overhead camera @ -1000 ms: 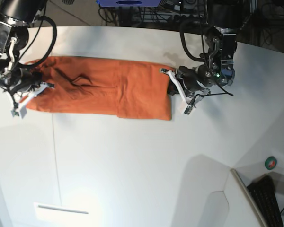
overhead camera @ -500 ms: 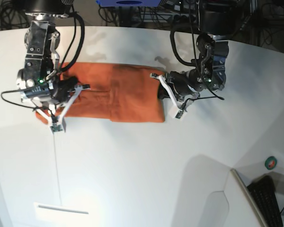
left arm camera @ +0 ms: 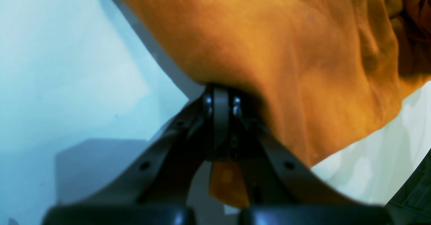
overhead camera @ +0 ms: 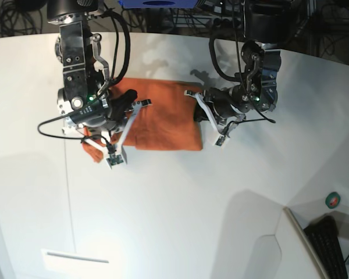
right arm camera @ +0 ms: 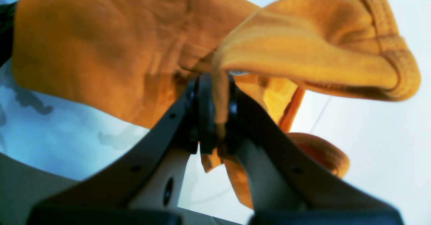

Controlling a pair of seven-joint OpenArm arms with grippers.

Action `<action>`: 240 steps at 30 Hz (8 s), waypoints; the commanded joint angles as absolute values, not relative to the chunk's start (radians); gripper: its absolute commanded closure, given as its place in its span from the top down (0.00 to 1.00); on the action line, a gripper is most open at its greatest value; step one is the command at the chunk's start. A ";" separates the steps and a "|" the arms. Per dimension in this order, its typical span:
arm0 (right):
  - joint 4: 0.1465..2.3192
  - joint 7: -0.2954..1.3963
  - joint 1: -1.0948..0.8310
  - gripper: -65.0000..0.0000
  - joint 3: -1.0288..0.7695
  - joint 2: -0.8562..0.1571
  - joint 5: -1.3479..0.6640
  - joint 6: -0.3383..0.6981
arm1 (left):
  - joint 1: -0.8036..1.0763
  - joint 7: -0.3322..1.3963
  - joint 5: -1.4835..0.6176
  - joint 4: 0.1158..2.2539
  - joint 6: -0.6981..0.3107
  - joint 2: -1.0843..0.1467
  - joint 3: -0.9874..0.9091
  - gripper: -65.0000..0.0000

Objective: Layout the t-shirt on the table in an organized manner, then fold the t-shirt properly
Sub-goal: 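Lift the strip end with the right gripper and fold it toward the left gripper, then open the left gripper and move it away from the shirt, then lay the folded end down and press it flat with the right gripper, then release the shirt and lift the right gripper to its edge, then grasp the folded shirt's edge with the left gripper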

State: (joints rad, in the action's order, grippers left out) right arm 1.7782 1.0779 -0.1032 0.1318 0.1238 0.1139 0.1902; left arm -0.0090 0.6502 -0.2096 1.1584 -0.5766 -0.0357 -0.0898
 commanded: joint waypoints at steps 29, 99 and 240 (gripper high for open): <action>1.626 1.000 -0.018 0.00 0.234 0.139 -0.340 0.033 | -0.013 0.656 -0.202 1.173 -0.576 -0.033 -0.088 0.00; 1.471 0.806 0.031 0.60 0.401 0.140 -0.343 -0.147 | 0.237 0.771 -0.214 1.481 -0.581 -0.225 -0.585 0.00; 1.781 1.084 -0.081 0.00 0.271 -0.171 -0.341 -0.140 | -0.002 1.053 -0.470 1.492 -0.582 0.021 -0.354 0.83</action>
